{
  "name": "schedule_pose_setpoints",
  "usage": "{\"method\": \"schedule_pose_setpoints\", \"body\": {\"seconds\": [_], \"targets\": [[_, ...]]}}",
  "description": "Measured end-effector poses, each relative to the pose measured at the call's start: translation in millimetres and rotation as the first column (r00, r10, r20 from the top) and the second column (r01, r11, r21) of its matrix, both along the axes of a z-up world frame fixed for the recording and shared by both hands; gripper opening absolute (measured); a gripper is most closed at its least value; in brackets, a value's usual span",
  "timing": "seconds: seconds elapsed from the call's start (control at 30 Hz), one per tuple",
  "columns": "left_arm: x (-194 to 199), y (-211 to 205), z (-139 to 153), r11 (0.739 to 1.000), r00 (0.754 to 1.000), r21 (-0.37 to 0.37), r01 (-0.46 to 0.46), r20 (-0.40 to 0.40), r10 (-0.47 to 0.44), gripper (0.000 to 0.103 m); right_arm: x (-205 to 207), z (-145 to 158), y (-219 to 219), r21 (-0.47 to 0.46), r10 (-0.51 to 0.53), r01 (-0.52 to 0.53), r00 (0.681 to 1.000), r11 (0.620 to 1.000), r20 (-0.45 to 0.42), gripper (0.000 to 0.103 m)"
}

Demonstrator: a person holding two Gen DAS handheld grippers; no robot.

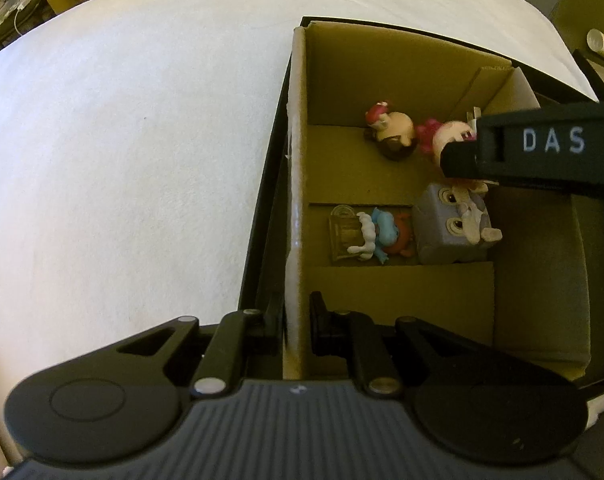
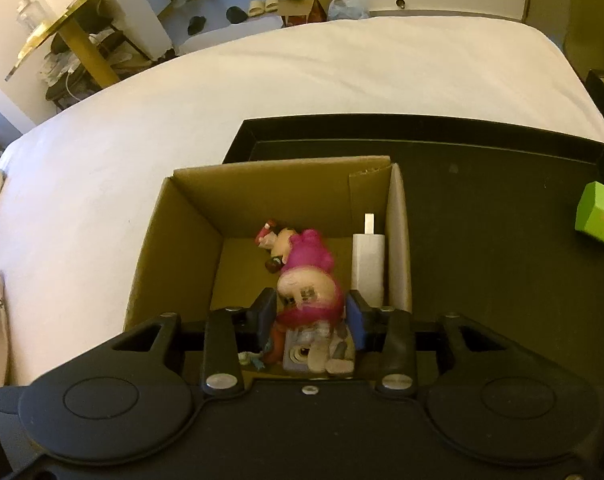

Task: Organize rigid objects
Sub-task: 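Lower the pink dinosaur into the box and open the right gripper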

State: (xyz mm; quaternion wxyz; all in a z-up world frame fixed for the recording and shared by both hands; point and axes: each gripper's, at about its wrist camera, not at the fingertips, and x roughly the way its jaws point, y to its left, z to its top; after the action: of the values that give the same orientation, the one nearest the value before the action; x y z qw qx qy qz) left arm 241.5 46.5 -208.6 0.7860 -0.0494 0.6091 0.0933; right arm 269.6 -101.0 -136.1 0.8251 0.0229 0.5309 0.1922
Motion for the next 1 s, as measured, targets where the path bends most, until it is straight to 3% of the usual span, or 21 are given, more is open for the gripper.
{"method": "schedule_pose_setpoints", "body": {"seconds": [1.0], "targets": [[3,-10,-1,0.999,1.000,0.029,0.022,-0.009,-0.022,0.011,-21,40,-53,0.103,-0.076,0.067,0.994,0.992,0.080,0.048]]}}
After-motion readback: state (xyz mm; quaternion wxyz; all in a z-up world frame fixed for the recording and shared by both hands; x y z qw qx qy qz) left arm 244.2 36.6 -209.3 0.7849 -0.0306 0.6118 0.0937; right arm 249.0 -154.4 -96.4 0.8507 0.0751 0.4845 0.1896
